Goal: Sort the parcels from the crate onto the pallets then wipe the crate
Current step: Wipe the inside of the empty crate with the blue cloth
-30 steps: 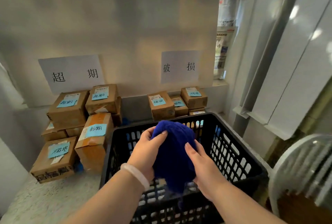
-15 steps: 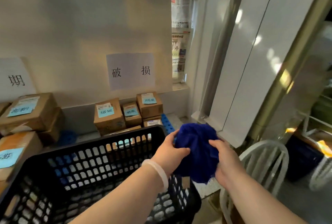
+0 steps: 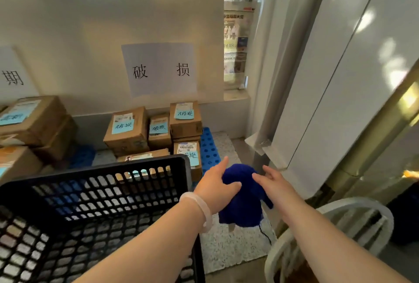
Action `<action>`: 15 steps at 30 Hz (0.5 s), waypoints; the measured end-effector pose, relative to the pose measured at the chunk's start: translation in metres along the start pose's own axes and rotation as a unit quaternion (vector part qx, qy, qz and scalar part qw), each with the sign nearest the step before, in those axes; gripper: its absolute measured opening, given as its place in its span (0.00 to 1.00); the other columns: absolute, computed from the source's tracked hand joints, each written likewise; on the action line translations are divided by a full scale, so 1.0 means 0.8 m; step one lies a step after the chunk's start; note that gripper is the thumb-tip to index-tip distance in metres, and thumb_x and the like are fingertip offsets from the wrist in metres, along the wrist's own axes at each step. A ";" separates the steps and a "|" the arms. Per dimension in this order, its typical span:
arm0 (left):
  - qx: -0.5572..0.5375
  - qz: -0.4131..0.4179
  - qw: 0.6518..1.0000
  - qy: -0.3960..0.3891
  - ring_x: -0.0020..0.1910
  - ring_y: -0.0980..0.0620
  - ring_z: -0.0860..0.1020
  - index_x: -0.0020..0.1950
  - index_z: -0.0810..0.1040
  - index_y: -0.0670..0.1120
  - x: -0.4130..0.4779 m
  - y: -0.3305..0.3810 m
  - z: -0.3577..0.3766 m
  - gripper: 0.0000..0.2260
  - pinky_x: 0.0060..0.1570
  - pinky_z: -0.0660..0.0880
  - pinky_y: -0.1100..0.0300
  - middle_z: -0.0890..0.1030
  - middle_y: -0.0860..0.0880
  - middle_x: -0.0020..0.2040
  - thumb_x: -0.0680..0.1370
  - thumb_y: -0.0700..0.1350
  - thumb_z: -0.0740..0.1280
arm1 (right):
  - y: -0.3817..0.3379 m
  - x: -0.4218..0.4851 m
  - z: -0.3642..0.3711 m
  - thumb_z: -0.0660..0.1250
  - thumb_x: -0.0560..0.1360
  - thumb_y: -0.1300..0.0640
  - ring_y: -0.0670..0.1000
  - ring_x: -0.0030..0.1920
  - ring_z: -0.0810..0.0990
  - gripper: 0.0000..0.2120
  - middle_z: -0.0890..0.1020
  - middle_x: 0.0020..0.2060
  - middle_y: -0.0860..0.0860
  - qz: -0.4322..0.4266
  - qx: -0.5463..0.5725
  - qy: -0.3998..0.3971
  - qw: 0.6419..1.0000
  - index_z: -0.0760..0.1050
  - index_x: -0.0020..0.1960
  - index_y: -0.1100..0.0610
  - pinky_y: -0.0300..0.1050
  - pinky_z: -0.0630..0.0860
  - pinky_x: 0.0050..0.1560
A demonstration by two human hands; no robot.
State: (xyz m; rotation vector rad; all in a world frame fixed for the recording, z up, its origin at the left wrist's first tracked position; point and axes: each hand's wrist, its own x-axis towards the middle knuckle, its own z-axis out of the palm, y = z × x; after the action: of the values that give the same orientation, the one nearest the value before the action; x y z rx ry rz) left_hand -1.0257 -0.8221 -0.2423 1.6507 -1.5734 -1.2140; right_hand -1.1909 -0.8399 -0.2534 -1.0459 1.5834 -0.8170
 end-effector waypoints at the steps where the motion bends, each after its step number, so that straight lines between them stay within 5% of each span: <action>1: 0.002 0.011 1.000 0.008 0.72 0.52 0.66 0.79 0.52 0.60 -0.003 -0.001 -0.006 0.33 0.62 0.69 0.61 0.64 0.53 0.76 0.79 0.52 0.67 | 0.000 0.002 0.005 0.66 0.79 0.49 0.54 0.71 0.69 0.28 0.65 0.75 0.51 -0.008 -0.042 -0.004 0.999 0.61 0.77 0.46 0.43 0.73 0.53; 4: -0.025 0.024 0.998 0.048 0.72 0.56 0.65 0.78 0.54 0.63 -0.020 -0.014 -0.033 0.30 0.63 0.64 0.62 0.65 0.57 0.75 0.80 0.55 0.65 | 0.001 -0.005 0.032 0.65 0.79 0.45 0.51 0.73 0.65 0.28 0.65 0.75 0.48 -0.040 -0.092 -0.072 0.992 0.61 0.76 0.43 0.46 0.66 0.65; 7: -0.091 -0.007 0.991 0.094 0.74 0.54 0.64 0.78 0.56 0.61 -0.043 -0.037 -0.067 0.29 0.70 0.62 0.56 0.64 0.55 0.76 0.80 0.56 0.64 | 0.006 -0.026 0.075 0.64 0.80 0.46 0.50 0.74 0.63 0.29 0.64 0.76 0.49 -0.046 -0.068 -0.162 0.983 0.58 0.78 0.45 0.43 0.62 0.66; 15: -0.121 -0.104 0.959 0.233 0.76 0.52 0.61 0.79 0.56 0.59 -0.159 -0.122 -0.192 0.27 0.72 0.57 0.55 0.63 0.54 0.77 0.81 0.58 0.60 | 0.035 -0.063 0.154 0.70 0.74 0.45 0.50 0.69 0.71 0.43 0.68 0.73 0.45 -0.021 -0.133 -0.251 0.959 0.46 0.79 0.40 0.54 0.68 0.71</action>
State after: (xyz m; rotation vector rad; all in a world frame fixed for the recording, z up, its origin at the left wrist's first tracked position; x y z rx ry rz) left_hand -0.8329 -0.7121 -0.2299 1.8028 -0.9463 -0.9736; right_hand -1.0726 -0.7830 -0.2895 -1.3580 1.2536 -0.3247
